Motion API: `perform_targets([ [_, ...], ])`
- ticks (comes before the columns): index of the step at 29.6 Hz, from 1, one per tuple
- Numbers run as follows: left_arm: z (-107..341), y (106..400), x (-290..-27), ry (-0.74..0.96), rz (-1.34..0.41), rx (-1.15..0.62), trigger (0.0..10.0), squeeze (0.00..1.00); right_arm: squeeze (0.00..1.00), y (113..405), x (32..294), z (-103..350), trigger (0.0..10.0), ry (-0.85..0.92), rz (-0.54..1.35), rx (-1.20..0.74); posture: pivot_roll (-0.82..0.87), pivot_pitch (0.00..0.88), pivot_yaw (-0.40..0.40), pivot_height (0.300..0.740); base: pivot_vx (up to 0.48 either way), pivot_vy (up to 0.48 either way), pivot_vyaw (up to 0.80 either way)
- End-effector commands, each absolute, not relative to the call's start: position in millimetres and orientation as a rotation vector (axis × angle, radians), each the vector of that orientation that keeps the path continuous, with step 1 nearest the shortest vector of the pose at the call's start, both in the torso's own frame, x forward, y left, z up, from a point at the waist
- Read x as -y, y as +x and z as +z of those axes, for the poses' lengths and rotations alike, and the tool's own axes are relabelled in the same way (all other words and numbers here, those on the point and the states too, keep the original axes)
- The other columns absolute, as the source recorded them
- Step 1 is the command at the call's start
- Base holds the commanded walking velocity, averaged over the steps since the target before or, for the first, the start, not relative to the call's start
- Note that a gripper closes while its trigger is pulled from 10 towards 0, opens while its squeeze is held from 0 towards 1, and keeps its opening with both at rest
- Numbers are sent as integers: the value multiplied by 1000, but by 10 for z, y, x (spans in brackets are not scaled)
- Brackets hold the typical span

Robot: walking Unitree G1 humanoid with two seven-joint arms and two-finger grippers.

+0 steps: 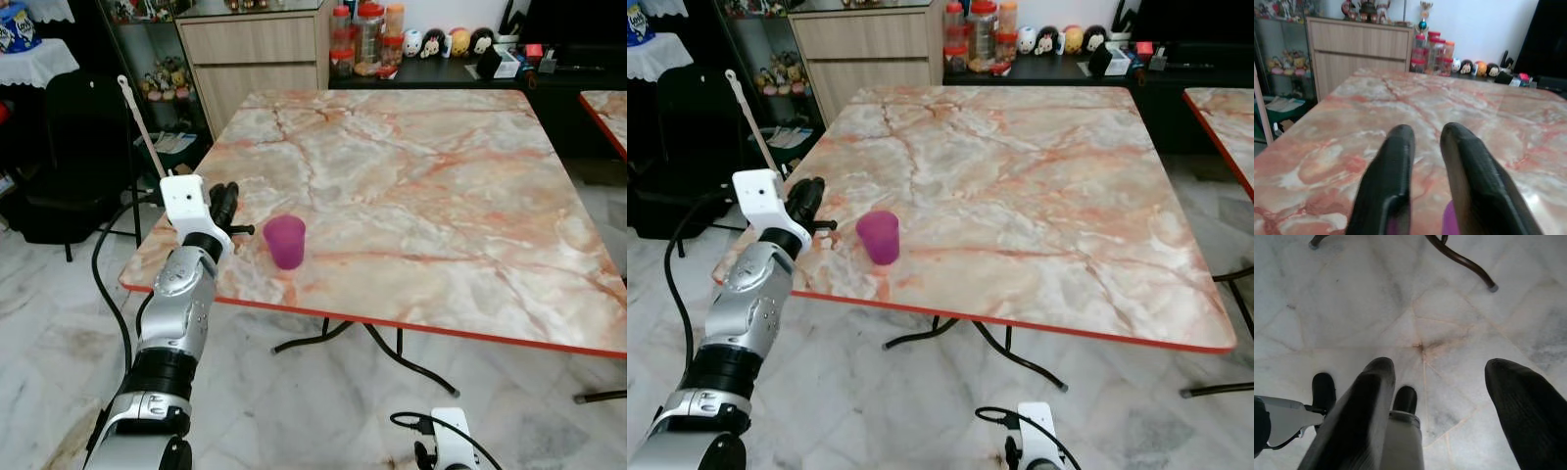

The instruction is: Setting the table

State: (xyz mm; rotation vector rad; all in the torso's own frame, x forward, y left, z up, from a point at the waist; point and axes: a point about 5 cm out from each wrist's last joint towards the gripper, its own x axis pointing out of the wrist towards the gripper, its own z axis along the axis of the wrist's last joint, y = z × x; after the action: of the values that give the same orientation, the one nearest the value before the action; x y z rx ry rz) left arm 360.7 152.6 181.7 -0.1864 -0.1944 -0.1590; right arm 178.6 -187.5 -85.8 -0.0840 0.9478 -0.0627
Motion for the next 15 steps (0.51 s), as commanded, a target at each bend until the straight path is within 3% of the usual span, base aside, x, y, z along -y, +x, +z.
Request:
perform_targets([
  [1, 1809, 3610, -1526, -170, -168, 183, 10000, 1000, 0, 1791, 1838, -860, 10000, -78, -53, -948, 21, 34, 78, 736, 0, 0, 0],
  [4, 1811, 3600, -1494, -177, -201, 186, 10000, 1000, 0, 1799, 1838, -856, 10000, -78, -53, -947, 20, 35, 77, 736, 0, 0, 0],
  [10, 1813, 3593, -1460, -149, -217, 180, 10000, 1000, 0, 1804, 1837, -854, 10000, -78, -52, -946, 19, 38, 77, 736, 273, 0, 0],
  [11, 1811, 3593, -1441, -142, -222, 179, 10000, 0, 0, 1799, 1840, -856, 10000, -81, -50, -948, 17, 37, 78, 736, 0, 0, 0],
  [15, 1821, 3583, -1437, -176, -222, 198, 10000, 0, 0, 1780, 1850, -864, 10000, -85, -49, -953, 15, 31, 80, 736, 127, 0, 0],
])
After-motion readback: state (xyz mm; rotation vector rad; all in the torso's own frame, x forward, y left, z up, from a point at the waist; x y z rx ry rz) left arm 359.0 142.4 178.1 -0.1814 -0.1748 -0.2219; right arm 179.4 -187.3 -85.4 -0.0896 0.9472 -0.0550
